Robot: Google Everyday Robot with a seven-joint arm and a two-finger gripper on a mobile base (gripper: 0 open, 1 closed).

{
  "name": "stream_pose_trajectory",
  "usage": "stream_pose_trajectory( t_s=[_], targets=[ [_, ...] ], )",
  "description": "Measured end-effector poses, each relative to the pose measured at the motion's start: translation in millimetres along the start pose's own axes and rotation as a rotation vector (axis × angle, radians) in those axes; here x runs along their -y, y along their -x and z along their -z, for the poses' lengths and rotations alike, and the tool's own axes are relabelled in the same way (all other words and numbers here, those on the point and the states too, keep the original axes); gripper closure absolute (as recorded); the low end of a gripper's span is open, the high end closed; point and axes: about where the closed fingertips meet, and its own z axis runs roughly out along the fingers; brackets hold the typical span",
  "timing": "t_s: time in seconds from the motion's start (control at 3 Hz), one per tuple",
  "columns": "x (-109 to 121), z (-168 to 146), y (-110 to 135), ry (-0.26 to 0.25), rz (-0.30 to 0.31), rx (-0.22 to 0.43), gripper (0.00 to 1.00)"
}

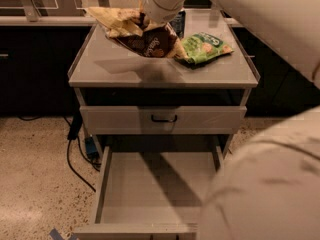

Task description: Pick brown chip bag from middle drawer and place on counter

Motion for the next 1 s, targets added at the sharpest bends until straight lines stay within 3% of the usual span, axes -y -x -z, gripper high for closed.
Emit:
stream_pose_trajectory(
  t_s=[0.67,1.0],
  targets=[
    [7.7,-84.9,12.1,-0.019,-0.003,0.133,1.00],
    [5.6,-92.3,14.3,-0.013,0.001,0.141,1.00]
  ],
)
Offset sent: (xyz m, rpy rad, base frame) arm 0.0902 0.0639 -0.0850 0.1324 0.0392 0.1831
